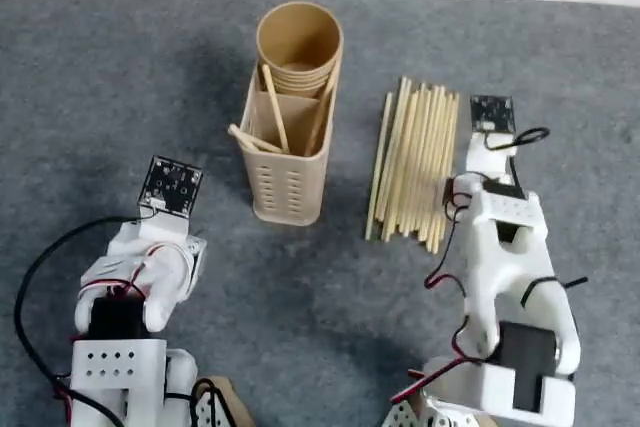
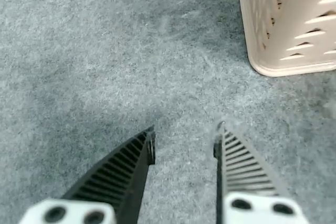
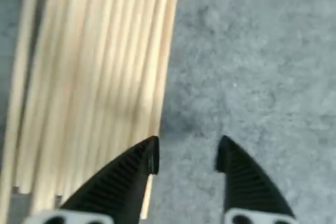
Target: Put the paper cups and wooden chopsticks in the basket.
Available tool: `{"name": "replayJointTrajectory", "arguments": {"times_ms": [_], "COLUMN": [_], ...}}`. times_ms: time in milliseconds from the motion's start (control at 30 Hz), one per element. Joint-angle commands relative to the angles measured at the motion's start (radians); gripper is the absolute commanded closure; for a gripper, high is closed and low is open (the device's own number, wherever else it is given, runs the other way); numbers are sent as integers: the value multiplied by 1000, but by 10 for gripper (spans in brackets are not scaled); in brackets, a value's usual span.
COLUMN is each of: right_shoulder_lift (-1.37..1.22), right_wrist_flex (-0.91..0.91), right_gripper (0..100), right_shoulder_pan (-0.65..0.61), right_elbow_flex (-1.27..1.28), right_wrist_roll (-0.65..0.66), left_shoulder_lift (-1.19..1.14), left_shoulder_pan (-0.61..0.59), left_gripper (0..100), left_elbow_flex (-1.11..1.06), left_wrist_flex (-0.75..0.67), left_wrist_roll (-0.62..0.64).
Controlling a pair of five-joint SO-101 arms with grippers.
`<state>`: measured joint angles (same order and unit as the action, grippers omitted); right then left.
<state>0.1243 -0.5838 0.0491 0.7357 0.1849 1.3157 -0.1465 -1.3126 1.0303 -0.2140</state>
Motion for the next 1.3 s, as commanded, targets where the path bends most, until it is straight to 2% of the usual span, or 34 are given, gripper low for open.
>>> {"name": "replayJointTrajectory", "arguments": {"times_ms": [0, 200, 400, 633, 833, 1100, 1267], "right_shoulder_lift": [54, -81, -239, -240, -240, -249, -251], "right_wrist_flex": [-8, -7, 4, -74, -202, -200, -139], "right_gripper": [778, 778, 779, 779, 779, 779, 779], "right_shoulder_pan": [-41, -70, 12, 113, 120, 110, 111], "right_elbow_flex": [-24, -30, -127, -196, -317, -337, -332], "right_wrist_roll": [-2, -3, -6, -2, -2, 0, 81], "left_shoulder_lift": [7, 7, 7, 5, 2, 5, 7], "left_shoulder_pan": [16, 16, 19, 21, 21, 21, 19], "left_gripper": [794, 794, 794, 794, 794, 794, 794], "left_elbow_flex": [5, 5, 4, 1, 1, 1, -1], "left_wrist_flex": [-20, -20, -20, -32, -32, -32, -31], "left_wrist_roll": [-2, -2, -2, -2, -2, -3, -3]}}
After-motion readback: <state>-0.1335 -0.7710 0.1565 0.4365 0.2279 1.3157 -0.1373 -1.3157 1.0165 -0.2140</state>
